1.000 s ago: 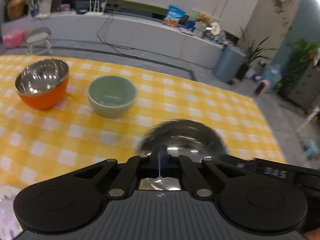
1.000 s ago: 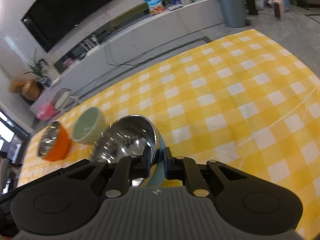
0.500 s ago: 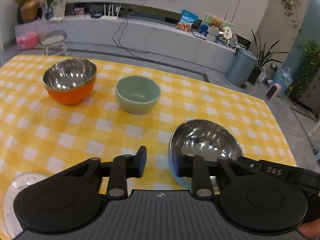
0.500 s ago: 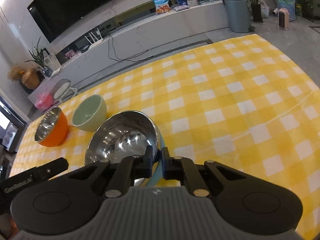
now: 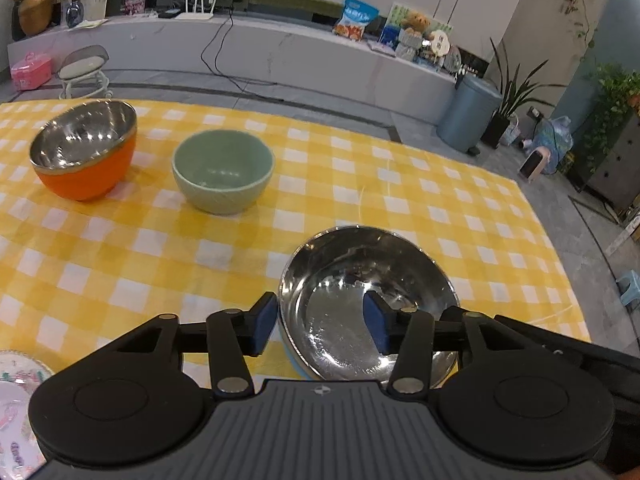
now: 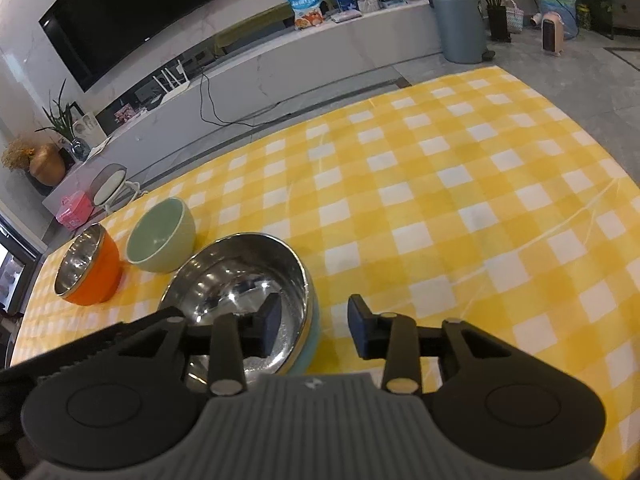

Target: Organize plates and bowls

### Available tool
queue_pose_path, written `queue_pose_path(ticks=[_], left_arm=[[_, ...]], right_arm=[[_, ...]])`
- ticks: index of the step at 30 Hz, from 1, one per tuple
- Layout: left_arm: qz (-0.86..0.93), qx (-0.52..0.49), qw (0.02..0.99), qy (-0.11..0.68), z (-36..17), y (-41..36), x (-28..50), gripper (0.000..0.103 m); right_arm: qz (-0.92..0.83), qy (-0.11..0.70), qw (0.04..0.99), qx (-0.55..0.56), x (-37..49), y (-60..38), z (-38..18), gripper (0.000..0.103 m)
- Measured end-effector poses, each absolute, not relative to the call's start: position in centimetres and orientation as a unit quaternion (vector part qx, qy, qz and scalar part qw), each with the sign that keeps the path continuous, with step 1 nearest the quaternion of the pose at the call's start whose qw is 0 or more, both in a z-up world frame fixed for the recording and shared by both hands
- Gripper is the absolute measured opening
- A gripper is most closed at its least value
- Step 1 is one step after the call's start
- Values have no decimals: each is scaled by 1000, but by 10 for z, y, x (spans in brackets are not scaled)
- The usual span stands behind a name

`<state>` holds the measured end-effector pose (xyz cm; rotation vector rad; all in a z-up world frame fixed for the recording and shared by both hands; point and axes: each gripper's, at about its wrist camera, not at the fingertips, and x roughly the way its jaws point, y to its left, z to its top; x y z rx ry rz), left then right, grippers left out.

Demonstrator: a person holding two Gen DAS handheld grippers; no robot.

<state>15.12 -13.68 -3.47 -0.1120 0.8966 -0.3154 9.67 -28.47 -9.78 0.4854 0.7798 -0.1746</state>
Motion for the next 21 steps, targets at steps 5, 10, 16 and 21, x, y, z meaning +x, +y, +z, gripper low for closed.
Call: queue_pose_path(ticks=[5, 10, 16, 21], left_arm=[[-145, -38, 883, 445, -50, -144, 158, 56], [-138, -38, 879, 455, -61, -141, 162, 41], [-136, -46, 879, 455, -64, -135, 164, 17], [-135, -58, 878, 456, -59, -127, 161, 13]], right_arm=[[-86, 387, 887, 237, 103, -287, -105, 44], [-78, 404, 878, 244, 110, -286, -115, 34], [-68, 408, 875, 253, 114, -283, -118, 16], [-70, 408, 876, 247, 111, -280, -113, 14]])
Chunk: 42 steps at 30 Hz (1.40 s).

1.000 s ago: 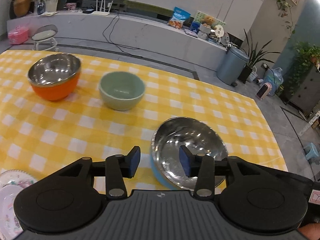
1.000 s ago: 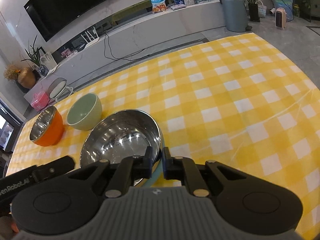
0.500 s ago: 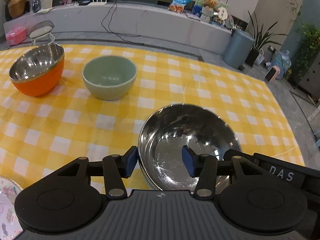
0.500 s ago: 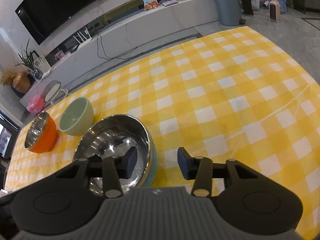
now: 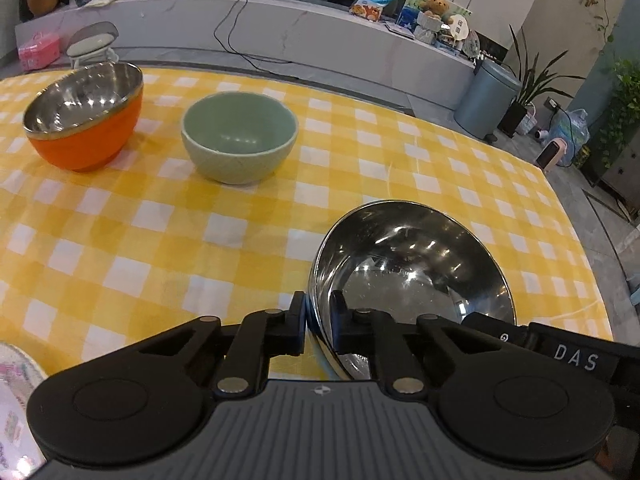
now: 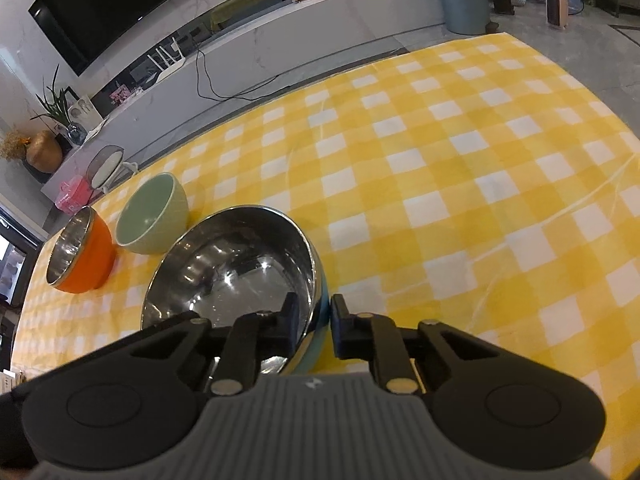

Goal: Organize plates and bowls
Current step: 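Carry the blue bowl beside the plate stack with the left gripper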

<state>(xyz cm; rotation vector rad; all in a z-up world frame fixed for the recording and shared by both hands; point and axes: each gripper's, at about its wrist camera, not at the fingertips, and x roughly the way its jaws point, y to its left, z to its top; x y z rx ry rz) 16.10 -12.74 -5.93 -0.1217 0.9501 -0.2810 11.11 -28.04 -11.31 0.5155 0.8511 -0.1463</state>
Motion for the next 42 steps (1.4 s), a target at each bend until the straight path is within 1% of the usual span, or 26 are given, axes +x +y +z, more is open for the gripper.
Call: queue_pose_path(ticks=[8, 18, 29, 38, 42], left_arm=[[-117, -74, 881, 451, -38, -107, 135, 13], [-104, -89, 882, 450, -19, -79, 93, 13], [-117, -114, 868, 469, -26, -51, 61, 13], [-131, -112, 854, 490, -42, -47, 45, 13], [-133, -111, 851, 496, -46, -46, 37, 13]], right_arm=[[-38, 398, 887, 231, 94, -268, -93, 12], [-3, 405, 892, 203, 50, -240, -85, 12], [16, 400, 894, 204, 26, -226, -78, 11], [18, 417, 871, 260, -11, -235, -107, 11], [17, 419, 867, 269, -18, -237, -110, 11]])
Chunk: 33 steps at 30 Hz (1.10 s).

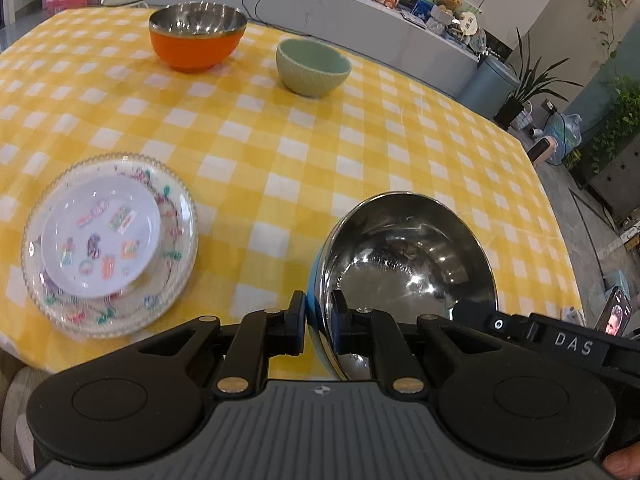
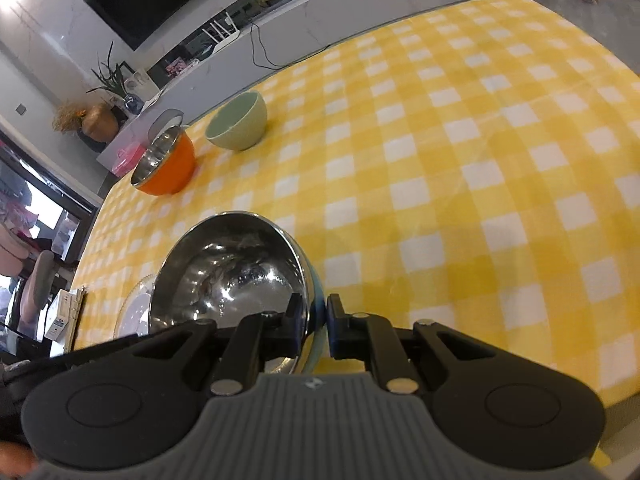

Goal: Organize plates and bowls
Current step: 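Carry the blue bowl beside the plate stack with the left gripper, then lower the blue bowl onto the table and open the left gripper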

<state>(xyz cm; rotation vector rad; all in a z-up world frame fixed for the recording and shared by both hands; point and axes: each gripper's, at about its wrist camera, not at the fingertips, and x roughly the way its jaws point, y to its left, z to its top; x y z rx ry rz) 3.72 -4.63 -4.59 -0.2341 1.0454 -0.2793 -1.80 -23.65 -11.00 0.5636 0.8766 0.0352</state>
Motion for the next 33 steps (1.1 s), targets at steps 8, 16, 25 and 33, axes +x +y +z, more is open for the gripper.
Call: queue_pose_path(ticks=[8, 16, 25, 33], left_arm=[[-126, -115, 846, 506, -53, -44, 37, 13], [-124, -115, 847, 504, -57, -44, 38, 15], [-133, -113, 848, 501, -59, -43, 39, 22], [-145, -102, 862, 475, -49, -46, 36, 48]], right_arm=[[15, 437, 866, 241, -15, -229, -115, 11], [16, 436, 872, 221, -11, -225, -116, 11], [23, 431, 875, 220, -11, -223, -115, 29], [26, 409, 887, 212, -13, -221, -107, 49]])
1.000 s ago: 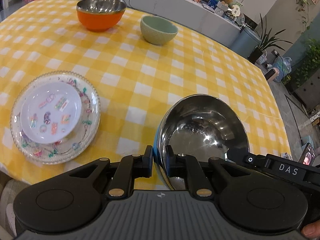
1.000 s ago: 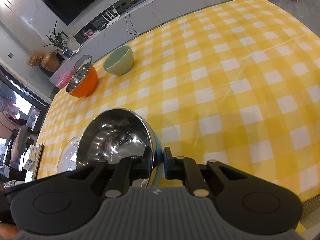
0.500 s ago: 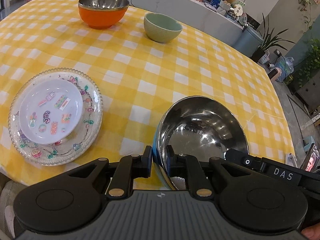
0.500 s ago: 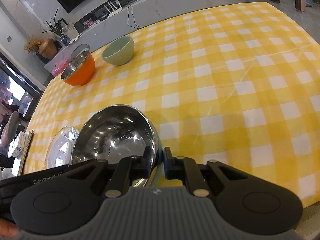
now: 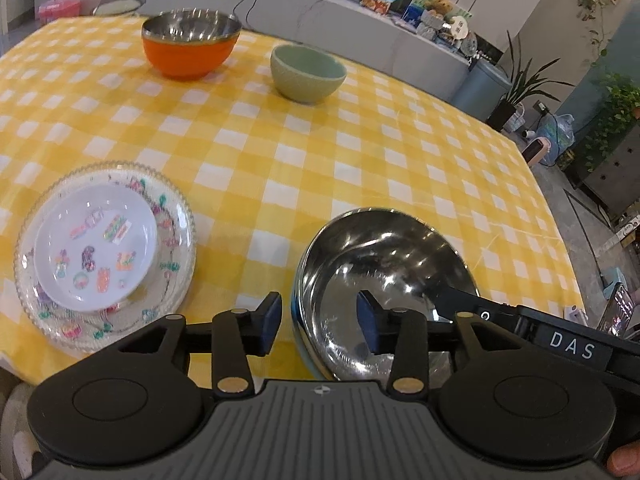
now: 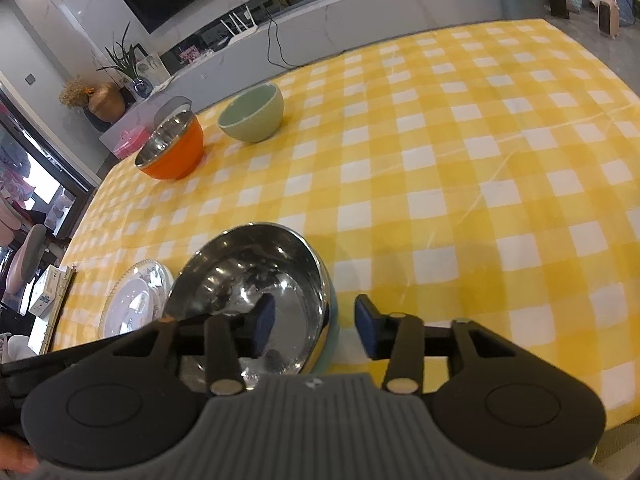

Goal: Organize plates and bowls
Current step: 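Lower the blue bowl onto the table and open the left gripper, then move the left gripper to the orange bowl and grasp its rim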

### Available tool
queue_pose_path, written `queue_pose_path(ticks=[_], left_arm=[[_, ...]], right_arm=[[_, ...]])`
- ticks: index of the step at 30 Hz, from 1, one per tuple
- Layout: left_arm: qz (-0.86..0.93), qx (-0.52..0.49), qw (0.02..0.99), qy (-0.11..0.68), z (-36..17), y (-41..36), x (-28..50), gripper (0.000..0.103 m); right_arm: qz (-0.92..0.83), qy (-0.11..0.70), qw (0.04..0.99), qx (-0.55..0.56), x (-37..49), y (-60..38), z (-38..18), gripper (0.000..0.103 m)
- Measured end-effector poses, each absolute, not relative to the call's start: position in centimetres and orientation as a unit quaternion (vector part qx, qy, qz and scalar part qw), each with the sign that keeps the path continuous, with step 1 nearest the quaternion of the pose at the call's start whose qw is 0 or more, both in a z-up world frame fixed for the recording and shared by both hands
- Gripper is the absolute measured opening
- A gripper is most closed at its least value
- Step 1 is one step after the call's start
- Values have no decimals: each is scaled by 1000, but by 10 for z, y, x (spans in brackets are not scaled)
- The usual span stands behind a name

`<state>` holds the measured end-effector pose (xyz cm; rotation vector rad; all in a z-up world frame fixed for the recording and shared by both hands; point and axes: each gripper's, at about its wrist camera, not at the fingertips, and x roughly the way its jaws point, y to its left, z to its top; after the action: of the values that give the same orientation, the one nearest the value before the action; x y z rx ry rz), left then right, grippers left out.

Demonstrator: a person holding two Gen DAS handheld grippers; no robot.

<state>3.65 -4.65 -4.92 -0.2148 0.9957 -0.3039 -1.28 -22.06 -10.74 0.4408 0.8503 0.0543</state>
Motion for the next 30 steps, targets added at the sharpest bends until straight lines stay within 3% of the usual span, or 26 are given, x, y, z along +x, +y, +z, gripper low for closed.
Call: queue_pose_path(ticks=[4, 12, 30], left_arm=[[-144, -93, 872, 458, -40, -44, 38, 51], [-148, -52, 892, 424, -10, -35, 52, 52], [-154, -30, 896, 415, 7, 15, 130, 52]], right_arm=[[15, 384, 903, 192, -17, -219, -100, 58], [-17, 327, 928, 175, -15, -220, -74, 64], [33, 368, 918, 143, 87, -156, -52, 67]])
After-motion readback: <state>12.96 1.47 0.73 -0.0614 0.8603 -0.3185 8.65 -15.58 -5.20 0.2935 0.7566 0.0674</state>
